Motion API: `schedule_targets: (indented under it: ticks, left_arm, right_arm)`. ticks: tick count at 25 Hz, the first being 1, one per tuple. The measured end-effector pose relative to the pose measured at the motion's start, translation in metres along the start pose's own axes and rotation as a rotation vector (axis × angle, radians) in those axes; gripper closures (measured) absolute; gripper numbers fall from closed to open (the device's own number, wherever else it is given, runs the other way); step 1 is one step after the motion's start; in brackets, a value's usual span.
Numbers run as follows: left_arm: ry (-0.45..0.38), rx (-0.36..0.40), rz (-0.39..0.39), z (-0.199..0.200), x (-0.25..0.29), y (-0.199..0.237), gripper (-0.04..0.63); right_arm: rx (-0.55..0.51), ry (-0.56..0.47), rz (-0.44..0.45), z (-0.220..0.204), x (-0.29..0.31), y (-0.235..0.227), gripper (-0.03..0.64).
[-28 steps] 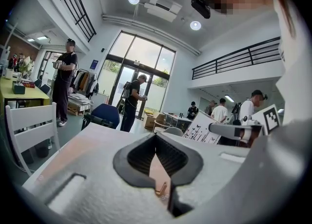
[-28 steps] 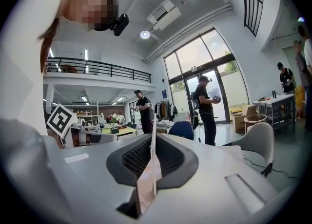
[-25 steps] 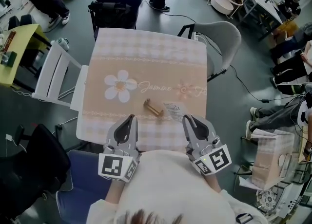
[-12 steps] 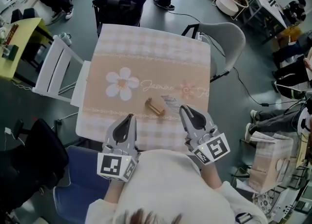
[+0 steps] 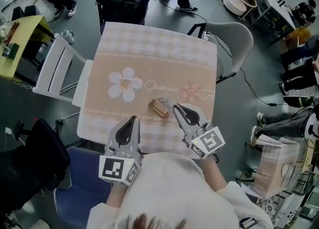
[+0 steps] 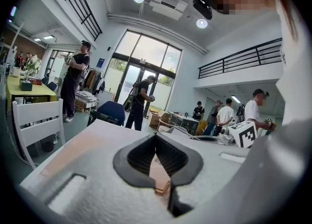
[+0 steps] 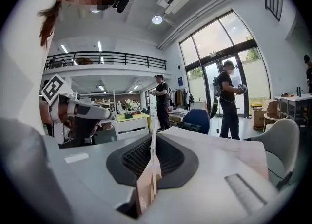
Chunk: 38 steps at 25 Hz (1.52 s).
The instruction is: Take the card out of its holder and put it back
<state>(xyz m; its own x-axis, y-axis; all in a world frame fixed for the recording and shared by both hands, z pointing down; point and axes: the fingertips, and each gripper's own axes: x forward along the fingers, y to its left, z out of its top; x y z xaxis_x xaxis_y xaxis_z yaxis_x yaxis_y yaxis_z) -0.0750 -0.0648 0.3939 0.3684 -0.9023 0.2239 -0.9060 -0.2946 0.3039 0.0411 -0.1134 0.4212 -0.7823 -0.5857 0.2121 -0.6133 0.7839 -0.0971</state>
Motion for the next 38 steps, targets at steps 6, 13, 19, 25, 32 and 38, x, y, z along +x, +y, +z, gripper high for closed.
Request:
schedule_targets:
  ticks: [6, 13, 19, 25, 32, 38]
  left_arm:
    - [0.002, -0.010, 0.006, 0.000, 0.000, 0.001, 0.591]
    - [0.003, -0.011, 0.006, 0.000, 0.000, 0.000, 0.591]
    - [0.004, -0.013, 0.006, -0.001, 0.001, 0.001, 0.591]
    - [0.006, -0.016, 0.007, 0.001, 0.001, 0.002, 0.591]
    - [0.007, -0.019, 0.006, 0.001, 0.003, 0.003, 0.591]
    - [0.007, -0.019, 0.005, 0.000, 0.003, 0.003, 0.591]
  right_arm:
    - [0.005, 0.046, 0.023, -0.023, 0.010, -0.002, 0.603]
    - [0.023, 0.075, 0.020, -0.041, 0.018, -0.008, 0.603]
    - [0.013, 0.096, 0.036, -0.050, 0.024, -0.008, 0.603]
    - [0.019, 0.111, 0.048, -0.051, 0.028, -0.006, 0.603]
    - [0.020, 0.131, 0.065, -0.055, 0.032, -0.004, 0.603]
    - [0.023, 0.145, 0.063, -0.055, 0.033, -0.006, 0.603]
